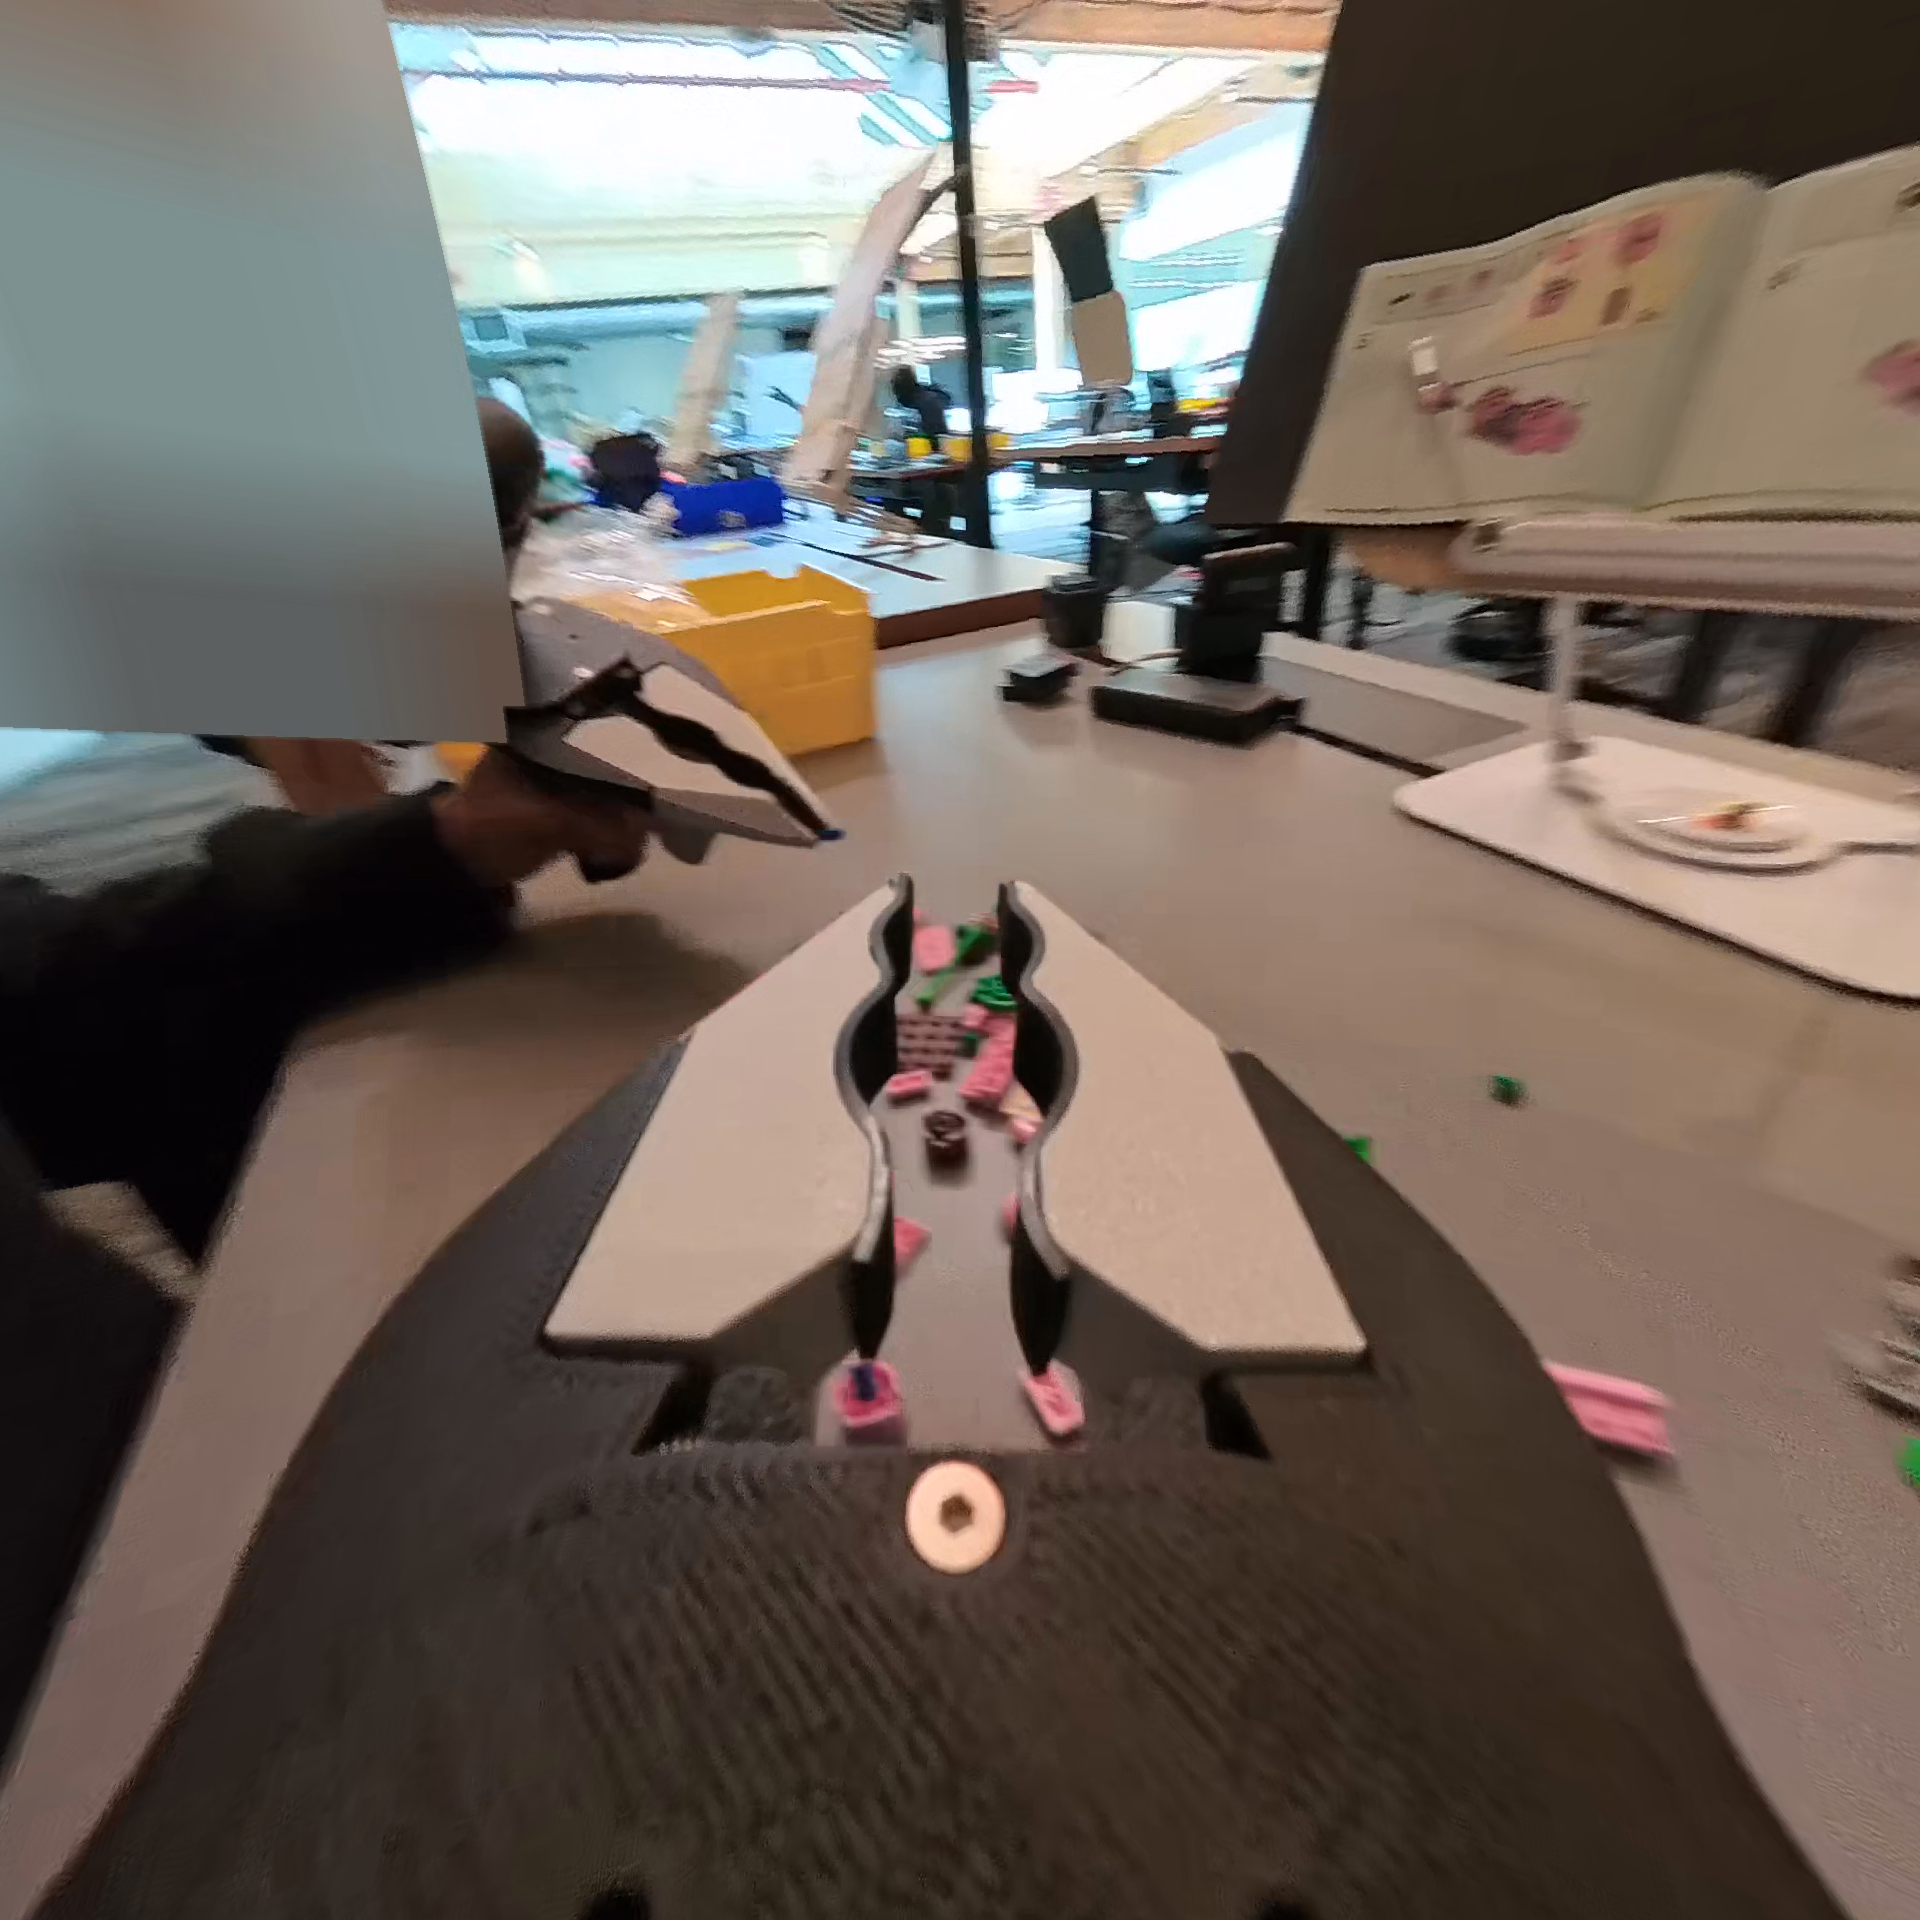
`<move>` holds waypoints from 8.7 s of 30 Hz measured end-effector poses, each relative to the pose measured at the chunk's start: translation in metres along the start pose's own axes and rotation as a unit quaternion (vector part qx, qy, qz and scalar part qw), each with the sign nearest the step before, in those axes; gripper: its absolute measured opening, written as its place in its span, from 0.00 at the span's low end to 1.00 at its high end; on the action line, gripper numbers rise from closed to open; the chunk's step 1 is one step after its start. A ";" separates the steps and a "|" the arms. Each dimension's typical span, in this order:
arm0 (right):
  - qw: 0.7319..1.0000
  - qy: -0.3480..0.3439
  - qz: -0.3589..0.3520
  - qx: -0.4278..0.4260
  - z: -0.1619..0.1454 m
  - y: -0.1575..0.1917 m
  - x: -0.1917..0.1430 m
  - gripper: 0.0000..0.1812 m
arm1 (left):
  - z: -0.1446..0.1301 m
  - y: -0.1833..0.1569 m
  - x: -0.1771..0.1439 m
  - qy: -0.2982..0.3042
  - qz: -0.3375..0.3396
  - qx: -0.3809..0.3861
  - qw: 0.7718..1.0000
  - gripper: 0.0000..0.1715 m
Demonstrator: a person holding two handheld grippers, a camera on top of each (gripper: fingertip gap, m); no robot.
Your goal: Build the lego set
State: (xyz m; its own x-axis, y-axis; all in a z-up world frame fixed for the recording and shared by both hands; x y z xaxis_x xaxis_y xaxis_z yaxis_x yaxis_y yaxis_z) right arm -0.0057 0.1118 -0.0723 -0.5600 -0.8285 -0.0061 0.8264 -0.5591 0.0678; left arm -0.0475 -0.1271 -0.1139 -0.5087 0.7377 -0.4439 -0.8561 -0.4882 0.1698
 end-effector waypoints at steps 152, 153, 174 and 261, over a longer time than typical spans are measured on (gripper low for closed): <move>0.647 0.624 0.316 -0.305 -0.076 0.104 -0.042 0.02 | 0.041 -0.138 -0.022 -0.232 -0.365 -0.298 0.851 0.20; 0.655 0.619 0.315 -0.296 -0.076 0.104 -0.042 0.02 | 0.041 -0.138 -0.022 -0.232 -0.365 -0.297 0.852 0.20; 0.828 0.522 0.157 -0.131 -0.074 0.068 -0.039 0.11 | 0.043 -0.137 -0.019 -0.229 -0.330 -0.272 0.874 0.20; 0.938 0.180 0.263 -0.139 -0.051 0.104 0.017 0.10 | 0.021 -0.132 -0.014 -0.091 -0.327 -0.174 0.924 0.08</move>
State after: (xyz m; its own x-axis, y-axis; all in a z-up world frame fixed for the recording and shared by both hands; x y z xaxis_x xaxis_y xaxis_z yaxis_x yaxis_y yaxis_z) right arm 0.0740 0.0382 -0.1163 -0.0556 -0.9212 -0.3851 0.9942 -0.0156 -0.1063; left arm 0.0709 -0.0631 -0.1116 0.0731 0.9788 -0.1912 -0.9210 -0.0073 -0.3896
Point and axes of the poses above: each gripper's, where its closed fingertips meet, x out along the fingers, z out of its top, y = z × x across the jaws, the point moved 5 cm from there along -x, back along the fingers, and after that the axes turned 2 degrees about -x, right-handed, at the moved point
